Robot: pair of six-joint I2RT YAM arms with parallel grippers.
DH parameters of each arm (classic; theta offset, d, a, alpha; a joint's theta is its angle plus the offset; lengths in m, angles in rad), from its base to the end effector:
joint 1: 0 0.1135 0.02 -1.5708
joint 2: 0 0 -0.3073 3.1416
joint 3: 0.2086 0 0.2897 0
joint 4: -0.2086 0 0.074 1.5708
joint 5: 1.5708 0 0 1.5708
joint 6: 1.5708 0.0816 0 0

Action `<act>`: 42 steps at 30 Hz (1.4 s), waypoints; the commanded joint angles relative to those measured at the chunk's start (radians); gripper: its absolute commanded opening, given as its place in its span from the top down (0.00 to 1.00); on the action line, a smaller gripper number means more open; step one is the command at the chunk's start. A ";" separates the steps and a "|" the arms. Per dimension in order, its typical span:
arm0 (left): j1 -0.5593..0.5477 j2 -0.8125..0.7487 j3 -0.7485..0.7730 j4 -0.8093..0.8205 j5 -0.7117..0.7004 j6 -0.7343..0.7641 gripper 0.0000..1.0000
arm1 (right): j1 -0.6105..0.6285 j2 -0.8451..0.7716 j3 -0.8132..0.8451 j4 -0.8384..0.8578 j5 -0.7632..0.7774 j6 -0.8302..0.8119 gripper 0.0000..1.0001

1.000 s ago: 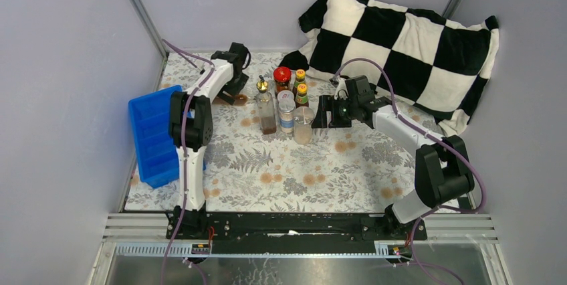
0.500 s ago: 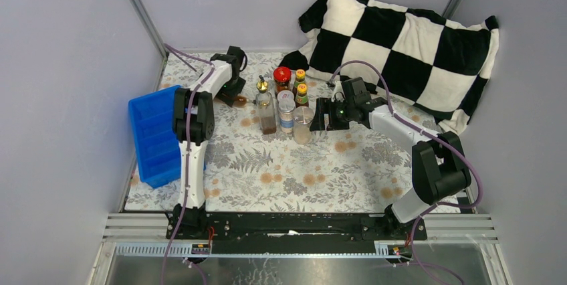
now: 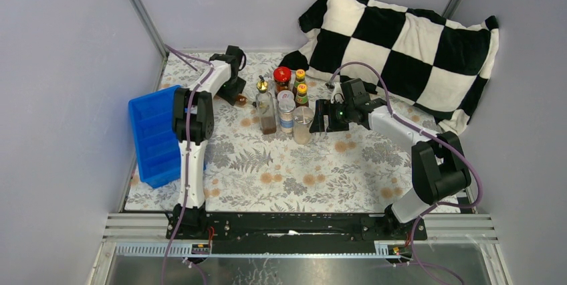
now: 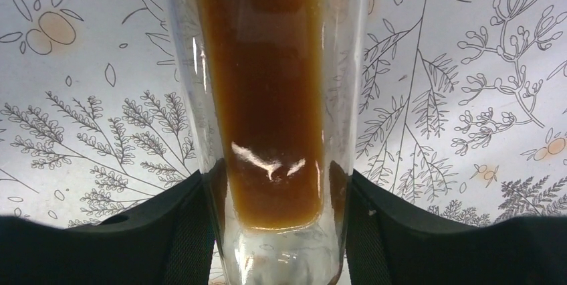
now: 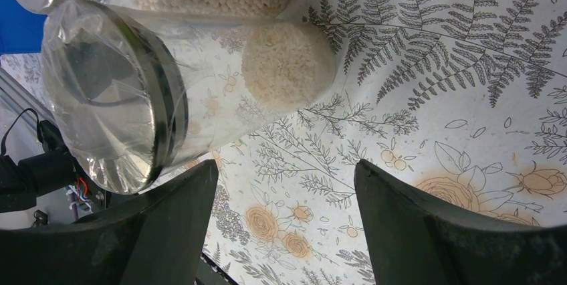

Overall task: Organize the condiment bottles
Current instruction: Pick up the bottle from the center of the board.

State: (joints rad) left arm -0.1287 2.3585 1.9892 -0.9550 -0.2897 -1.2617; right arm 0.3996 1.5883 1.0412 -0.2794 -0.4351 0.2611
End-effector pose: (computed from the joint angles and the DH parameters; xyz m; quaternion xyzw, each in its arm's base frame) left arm 0.5593 -0.0489 0.1363 -0.5420 0.8191 0.0321 0.1852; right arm 0.3541 0.1869 0.2157 -0.1412 0.9020 0.3054 0.2706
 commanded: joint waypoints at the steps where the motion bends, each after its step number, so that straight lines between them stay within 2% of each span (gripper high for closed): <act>1: 0.017 -0.036 -0.001 0.055 0.047 0.008 1.00 | 0.013 -0.017 -0.009 -0.003 0.010 -0.015 0.19; 16: 0.031 -0.119 0.044 0.131 0.212 -0.068 1.00 | 0.014 -0.050 -0.025 -0.006 0.019 -0.013 0.19; 28: 0.028 -0.328 -0.156 0.261 0.251 -0.211 1.00 | 0.018 -0.072 -0.050 0.000 0.016 -0.009 0.19; 42: 0.018 -0.388 -0.228 0.237 0.278 -0.271 1.00 | 0.021 -0.115 -0.071 -0.007 0.013 -0.008 0.19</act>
State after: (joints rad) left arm -0.1043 2.0315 1.7805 -0.7689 -0.0296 -1.4841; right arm 0.4080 1.5299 0.9726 -0.2798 -0.4278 0.2584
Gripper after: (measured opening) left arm 0.631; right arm 0.810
